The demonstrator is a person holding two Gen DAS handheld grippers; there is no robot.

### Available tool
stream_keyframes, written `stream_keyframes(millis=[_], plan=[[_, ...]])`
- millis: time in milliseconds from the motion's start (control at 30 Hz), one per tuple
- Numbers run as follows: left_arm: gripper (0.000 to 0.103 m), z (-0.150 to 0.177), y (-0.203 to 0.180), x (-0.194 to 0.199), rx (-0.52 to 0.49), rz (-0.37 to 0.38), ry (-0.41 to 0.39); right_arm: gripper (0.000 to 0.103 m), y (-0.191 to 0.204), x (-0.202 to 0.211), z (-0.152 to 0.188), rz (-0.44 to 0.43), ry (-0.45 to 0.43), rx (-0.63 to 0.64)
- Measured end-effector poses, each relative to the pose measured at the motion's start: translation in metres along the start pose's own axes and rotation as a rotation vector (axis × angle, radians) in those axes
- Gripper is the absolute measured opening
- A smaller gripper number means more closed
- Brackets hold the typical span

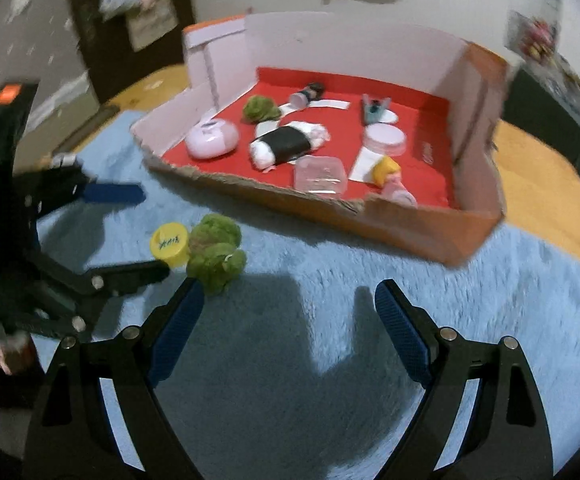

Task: Organize objects
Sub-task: 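Grasp the yellow ball with the left tool while the right tool grasps the green plush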

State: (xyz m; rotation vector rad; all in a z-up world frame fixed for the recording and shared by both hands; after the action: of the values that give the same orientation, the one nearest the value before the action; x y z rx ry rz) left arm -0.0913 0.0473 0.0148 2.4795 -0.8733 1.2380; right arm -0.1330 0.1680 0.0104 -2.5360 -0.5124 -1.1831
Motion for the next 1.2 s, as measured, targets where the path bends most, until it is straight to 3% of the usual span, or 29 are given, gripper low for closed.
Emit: stream_keyframes(millis=[100, 333, 500, 567, 667, 1200], plan=[[0.061, -0.003, 0.0, -0.002, -0.021, 0.066, 0.012, 0.088, 0.004, -0.003, -0.003, -0.02, 0.007, 0.059], [0.052, -0.009, -0.004, -0.005, -0.059, 0.126, 0.017, 0.086, 0.018, -0.009, -0.005, -0.041, 0.009, 0.144], [0.032, -0.009, -0.01, -0.005, -0.096, 0.16, 0.008, 0.061, 0.034, -0.013, -0.006, -0.023, -0.017, 0.24], [0.032, -0.009, -0.01, -0.005, -0.097, 0.155, 0.001, 0.053, 0.038, -0.012, -0.006, -0.031, -0.035, 0.258], [0.032, -0.007, -0.007, -0.002, -0.073, 0.167, -0.013, 0.031, 0.043, -0.01, -0.006, -0.041, -0.052, 0.28], [0.031, -0.006, 0.003, 0.051, 0.06, 0.214, -0.144, 0.031, 0.025, 0.048, -0.01, -0.097, -0.17, 0.095]])
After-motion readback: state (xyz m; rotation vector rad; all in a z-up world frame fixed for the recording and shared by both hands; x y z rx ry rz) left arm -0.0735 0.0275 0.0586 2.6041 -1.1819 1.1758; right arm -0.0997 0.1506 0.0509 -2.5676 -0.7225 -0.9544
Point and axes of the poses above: each gripper's, at about its wrist camera, not at the fingertips, and x roughly against the way its jaws point, y to its left, z to its underside, the point moved 2 cm from there along -x, roughly the way its jaws point, and after that the axes turned 8 degrees about z, right-handed, at the moved point
